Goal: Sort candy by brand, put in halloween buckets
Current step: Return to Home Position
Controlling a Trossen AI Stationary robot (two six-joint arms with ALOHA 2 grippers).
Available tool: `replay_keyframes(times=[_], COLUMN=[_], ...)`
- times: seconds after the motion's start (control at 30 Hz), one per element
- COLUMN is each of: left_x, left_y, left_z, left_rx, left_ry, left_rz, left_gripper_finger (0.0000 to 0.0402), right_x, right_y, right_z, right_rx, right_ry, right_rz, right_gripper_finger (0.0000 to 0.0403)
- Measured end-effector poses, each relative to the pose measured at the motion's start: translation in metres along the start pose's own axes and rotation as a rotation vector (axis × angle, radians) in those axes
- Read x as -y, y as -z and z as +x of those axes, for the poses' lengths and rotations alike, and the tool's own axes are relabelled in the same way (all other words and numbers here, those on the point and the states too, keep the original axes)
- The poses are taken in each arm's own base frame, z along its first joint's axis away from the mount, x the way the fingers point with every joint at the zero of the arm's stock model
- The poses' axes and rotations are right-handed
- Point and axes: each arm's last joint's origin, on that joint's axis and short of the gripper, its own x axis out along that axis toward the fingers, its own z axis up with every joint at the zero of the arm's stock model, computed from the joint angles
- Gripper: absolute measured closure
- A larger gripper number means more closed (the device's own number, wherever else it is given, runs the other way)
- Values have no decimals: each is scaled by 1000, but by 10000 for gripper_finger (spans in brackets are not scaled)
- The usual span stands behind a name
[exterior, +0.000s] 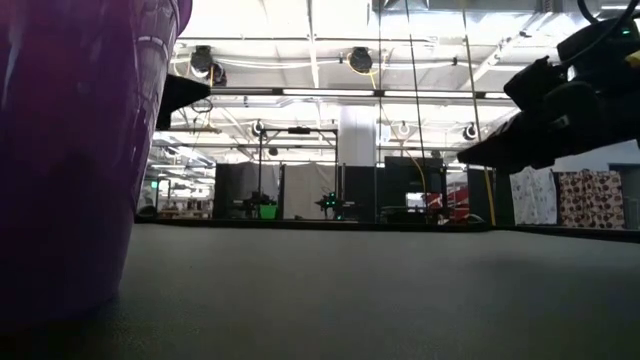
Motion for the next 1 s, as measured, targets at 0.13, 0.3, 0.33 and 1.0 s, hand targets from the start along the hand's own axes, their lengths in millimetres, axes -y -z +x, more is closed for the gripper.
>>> replay_keyframes(times=[0.13, 0.3, 0.33, 1.0], left_x=[1, 0, 0, -1], left_y=[-5, -8, -8, -12], left_z=[-2, -7, -9, -34], left_rx=[38, 38, 23, -9], left_ry=[18, 6, 5, -33], left_rz=[25, 44, 40, 18], left_gripper_finger=[400, 401, 401, 401], right_x=[0, 0, 0, 3], right_y=[0, -1, -1, -19], right_z=[-1, -1, -1, -31], right_rx=[0, 1, 3, 67], right_ry=[-1, -2, -1, -33], right_rz=[3, 1, -1, -10], right_gripper_finger=[402, 402, 402, 403])
